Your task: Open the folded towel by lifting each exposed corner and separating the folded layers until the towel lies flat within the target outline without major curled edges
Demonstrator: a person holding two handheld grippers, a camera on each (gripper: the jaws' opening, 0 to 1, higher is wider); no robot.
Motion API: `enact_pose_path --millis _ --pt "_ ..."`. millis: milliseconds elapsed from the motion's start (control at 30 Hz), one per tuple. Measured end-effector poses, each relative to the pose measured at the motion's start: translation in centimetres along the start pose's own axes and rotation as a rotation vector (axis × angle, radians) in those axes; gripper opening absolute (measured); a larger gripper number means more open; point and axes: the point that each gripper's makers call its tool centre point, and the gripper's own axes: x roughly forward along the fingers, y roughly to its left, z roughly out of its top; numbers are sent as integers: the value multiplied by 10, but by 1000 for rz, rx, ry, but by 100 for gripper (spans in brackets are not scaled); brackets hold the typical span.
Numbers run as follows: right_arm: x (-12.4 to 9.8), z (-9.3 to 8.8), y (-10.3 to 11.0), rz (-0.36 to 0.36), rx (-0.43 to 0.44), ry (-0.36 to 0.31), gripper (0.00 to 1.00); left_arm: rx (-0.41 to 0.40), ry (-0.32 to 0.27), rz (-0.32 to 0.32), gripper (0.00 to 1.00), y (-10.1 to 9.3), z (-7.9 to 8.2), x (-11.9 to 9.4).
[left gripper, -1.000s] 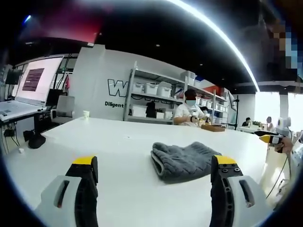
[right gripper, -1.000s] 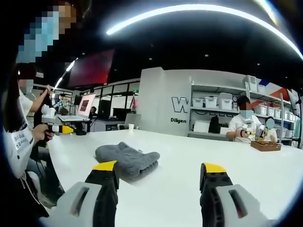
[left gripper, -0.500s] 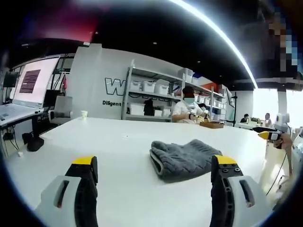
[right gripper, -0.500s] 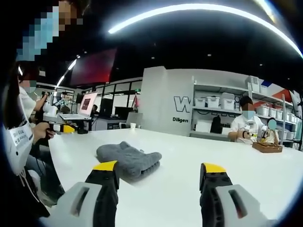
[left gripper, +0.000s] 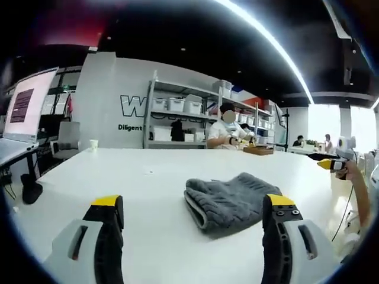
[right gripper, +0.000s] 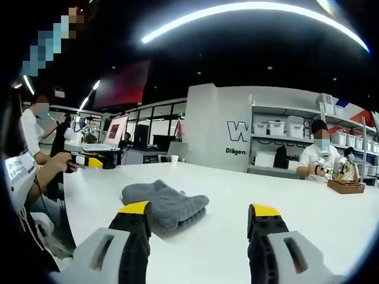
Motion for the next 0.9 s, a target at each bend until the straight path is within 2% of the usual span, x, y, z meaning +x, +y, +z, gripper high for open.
enact_pose_path --millis 300,900 --pt "34 -8 3 45 -12 34 62 -25 51 -63 94 1 -14 37" --pt "102 -24 11 93 -10 92 58 -48 103 -108 92 2 -26 87"
